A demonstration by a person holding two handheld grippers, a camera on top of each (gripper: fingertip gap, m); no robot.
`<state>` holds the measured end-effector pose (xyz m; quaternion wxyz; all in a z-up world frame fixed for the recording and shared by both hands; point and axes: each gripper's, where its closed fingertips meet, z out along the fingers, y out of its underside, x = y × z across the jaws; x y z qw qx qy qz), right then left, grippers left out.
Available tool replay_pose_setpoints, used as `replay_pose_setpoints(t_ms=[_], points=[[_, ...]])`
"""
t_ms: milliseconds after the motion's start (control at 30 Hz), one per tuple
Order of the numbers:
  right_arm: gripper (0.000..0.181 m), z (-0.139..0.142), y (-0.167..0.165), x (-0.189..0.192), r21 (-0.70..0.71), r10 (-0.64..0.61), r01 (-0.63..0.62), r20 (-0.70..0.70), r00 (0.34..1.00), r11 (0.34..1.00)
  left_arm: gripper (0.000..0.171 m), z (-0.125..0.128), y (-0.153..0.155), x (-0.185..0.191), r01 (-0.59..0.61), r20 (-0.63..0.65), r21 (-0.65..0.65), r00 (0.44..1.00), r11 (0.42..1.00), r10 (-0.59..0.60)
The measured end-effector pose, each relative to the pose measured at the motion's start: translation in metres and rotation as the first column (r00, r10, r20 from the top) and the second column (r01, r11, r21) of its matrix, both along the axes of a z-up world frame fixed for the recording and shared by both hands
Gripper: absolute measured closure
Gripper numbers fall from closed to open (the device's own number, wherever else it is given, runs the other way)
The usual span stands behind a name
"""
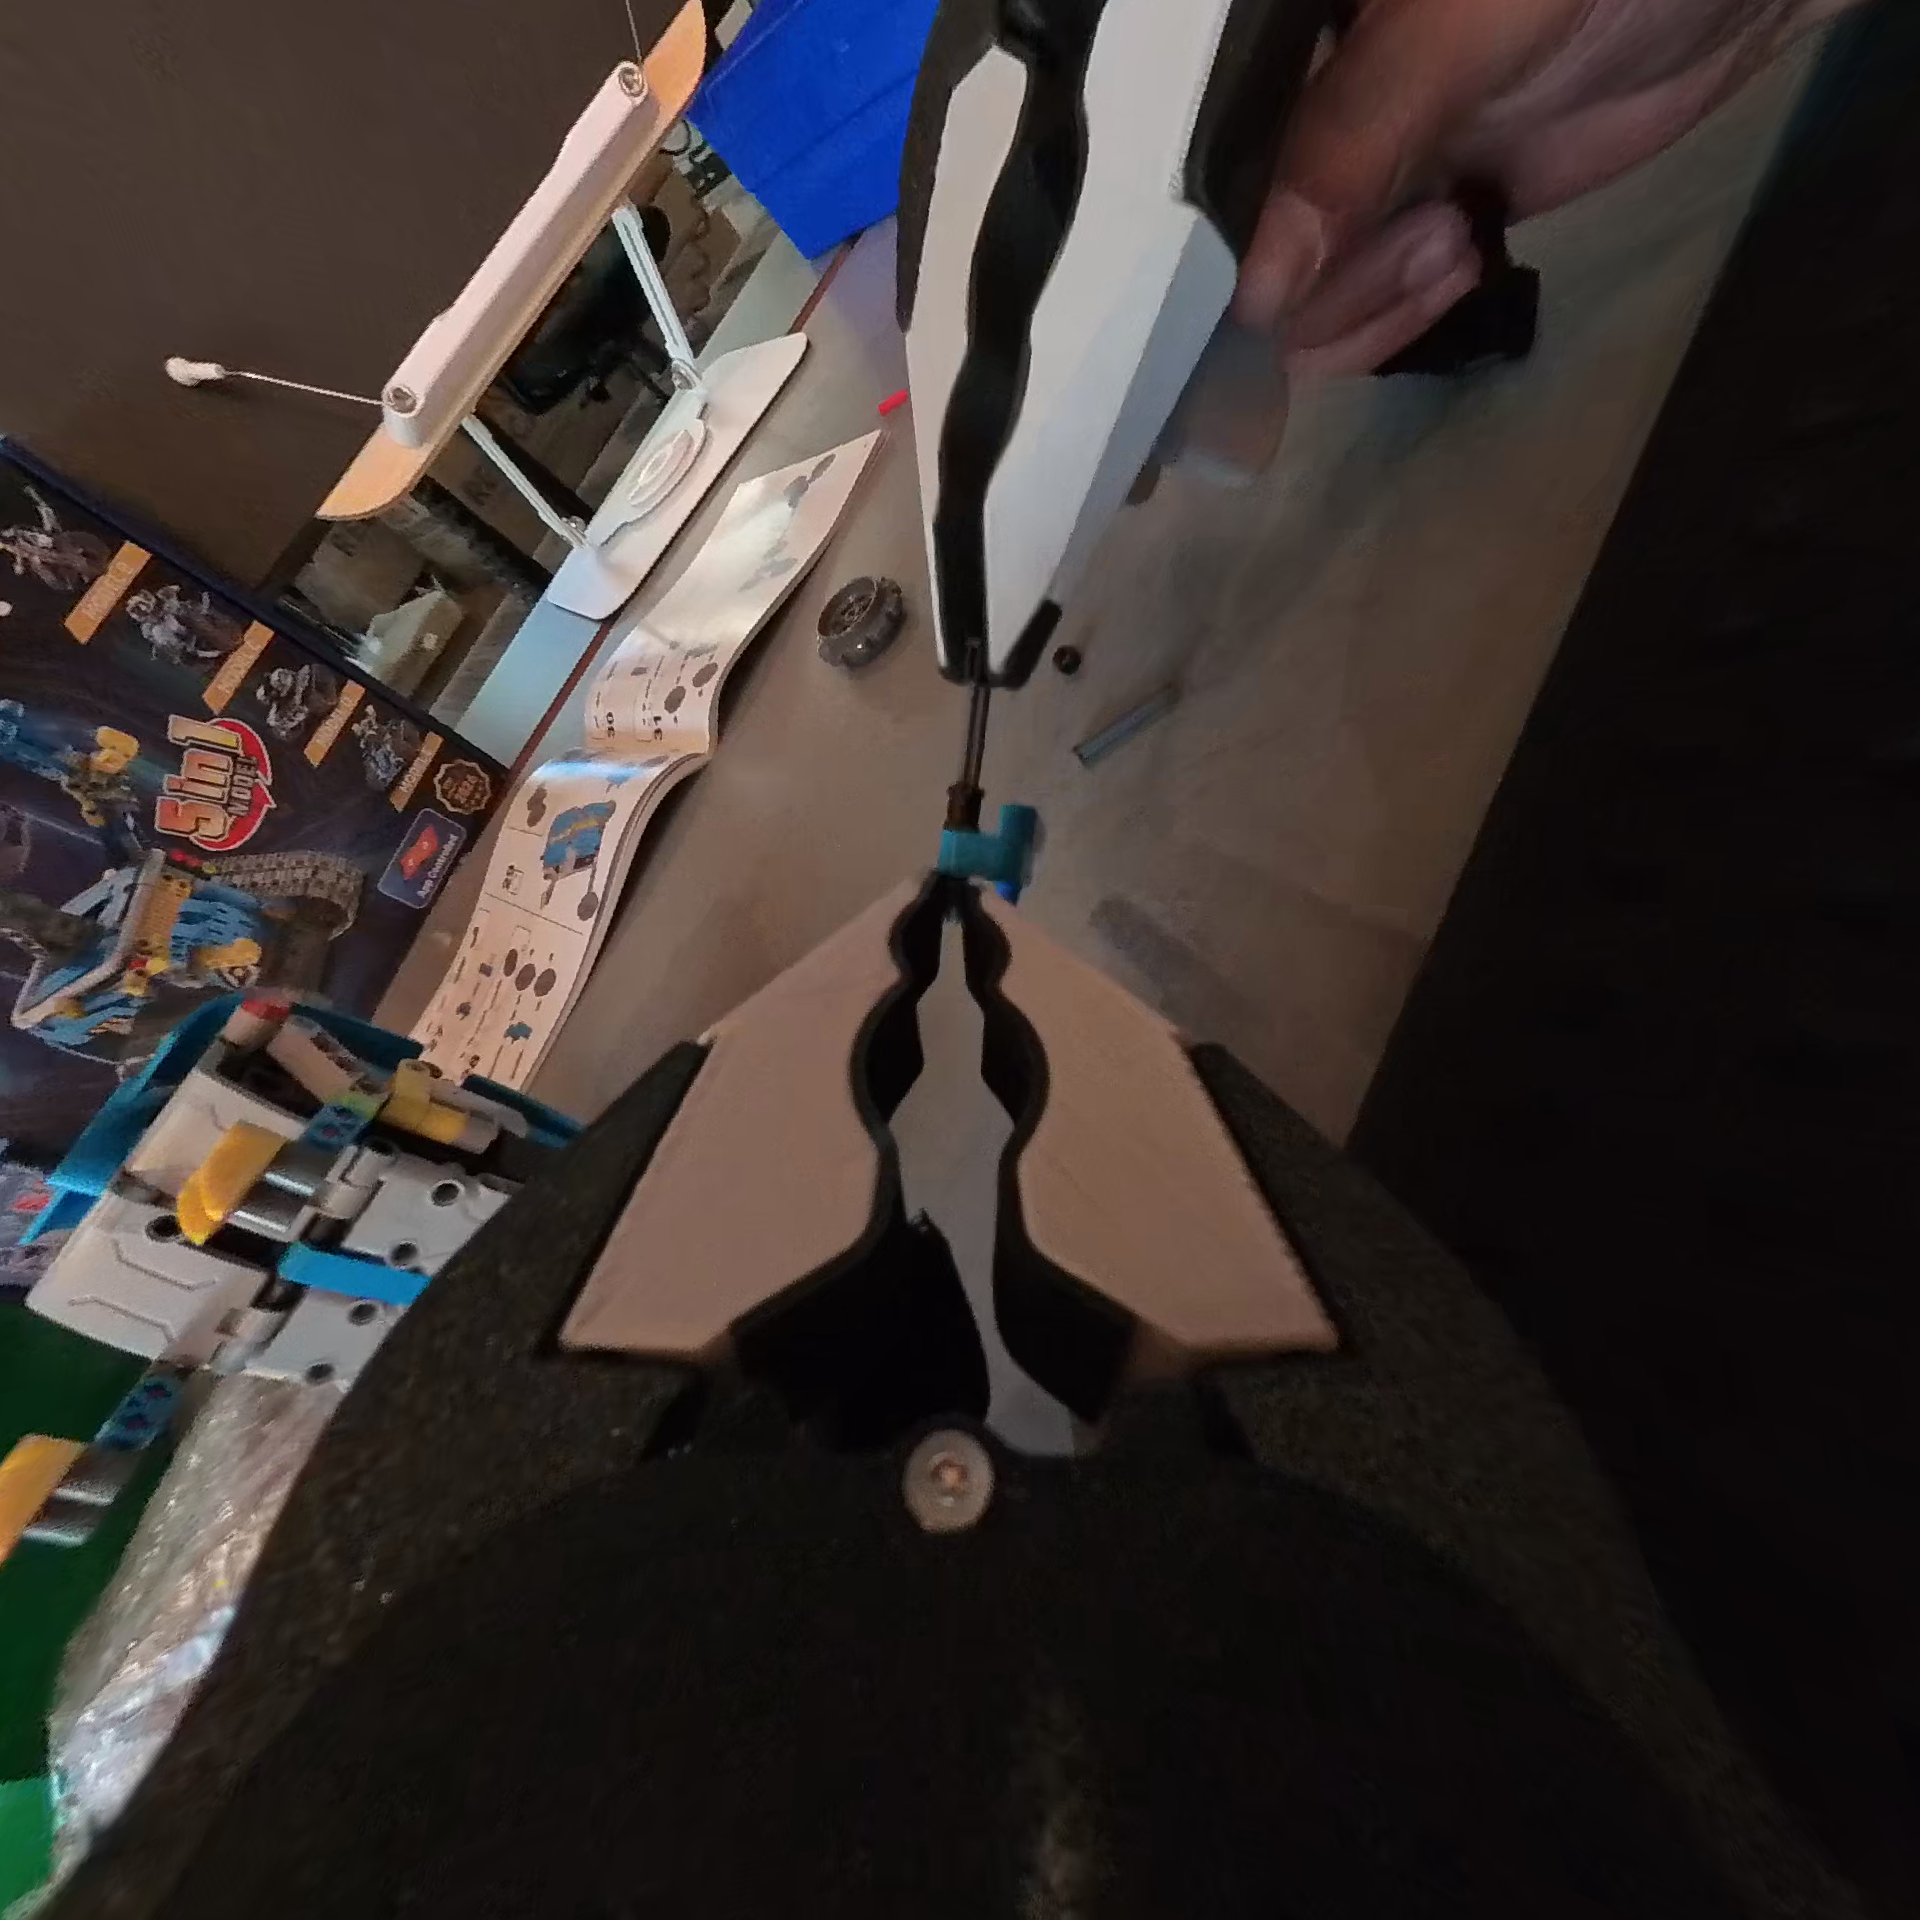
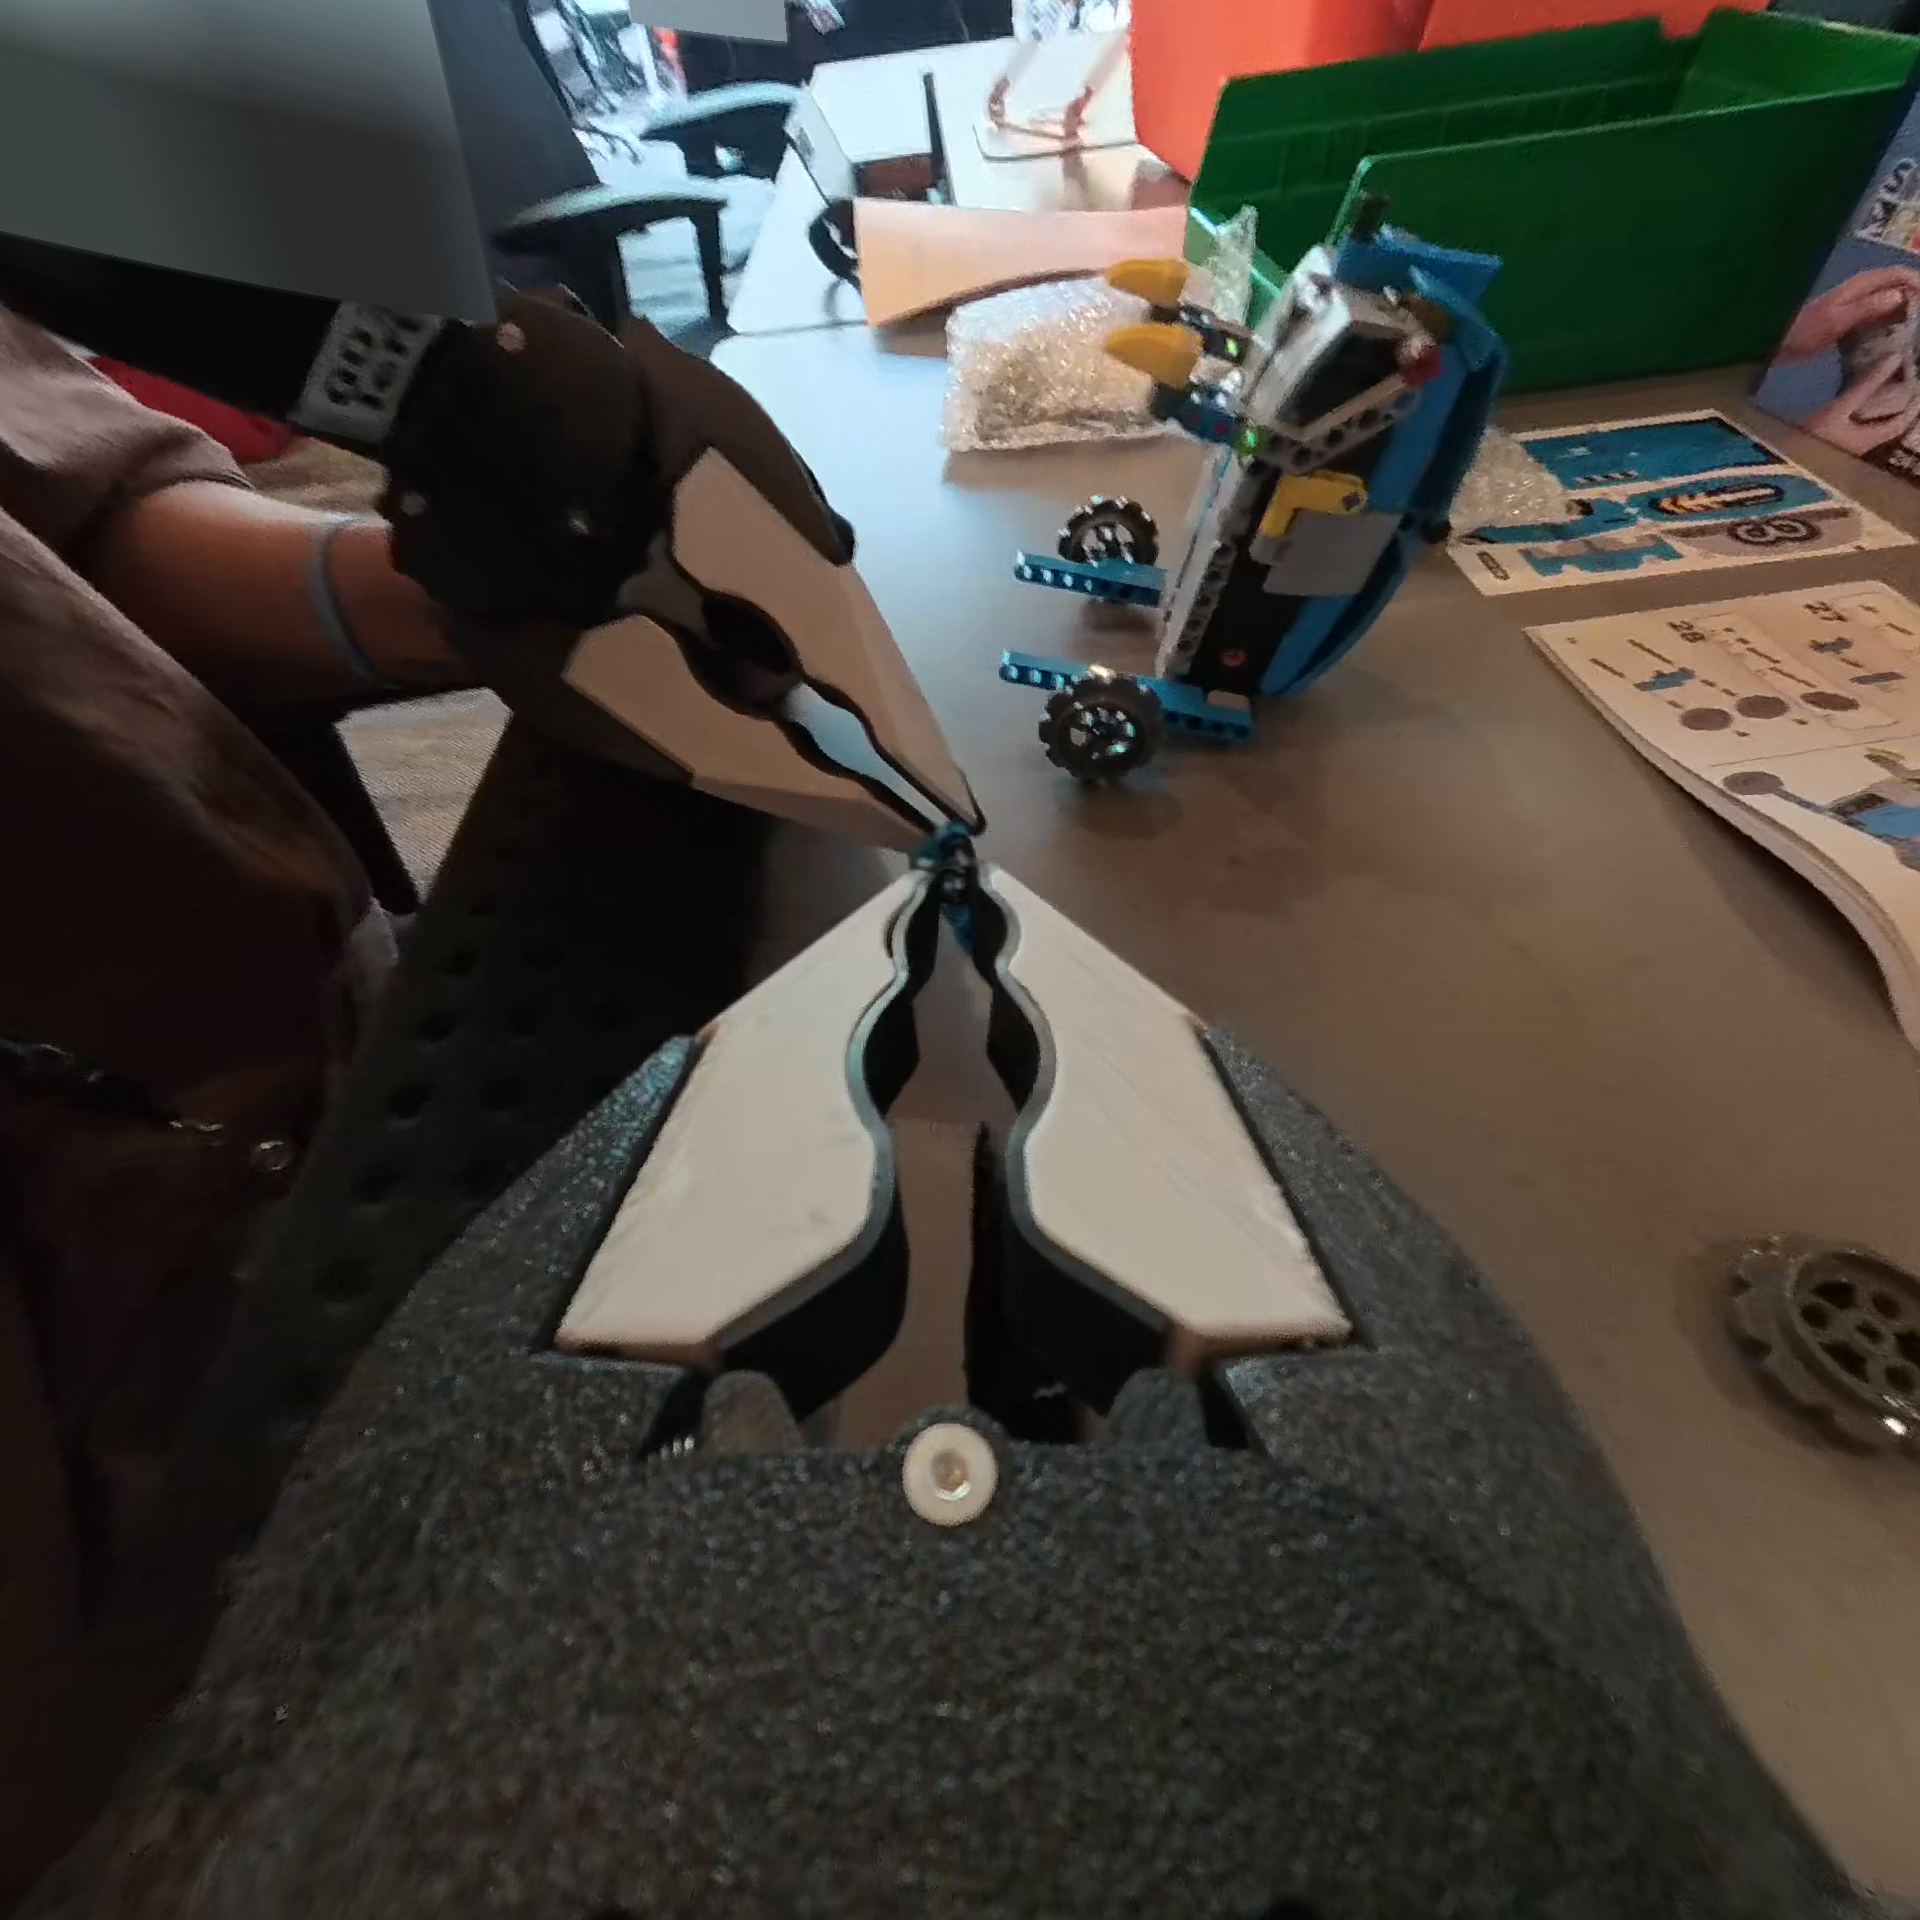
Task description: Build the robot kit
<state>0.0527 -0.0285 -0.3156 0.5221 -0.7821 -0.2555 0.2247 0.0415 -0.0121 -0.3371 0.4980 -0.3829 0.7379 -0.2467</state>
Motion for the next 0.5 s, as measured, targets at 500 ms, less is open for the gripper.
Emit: replay_pose_setpoints(t_ms=[500], points=[[0.175, 0.016, 0.001, 0.018, -0.048, -0.022, 0.01, -0.257, 0.966, 0.999, 0.17, 0.02, 0.005, -0.002, 0.016, 0.085, -0.149, 0.996, 0.989, -0.004]])
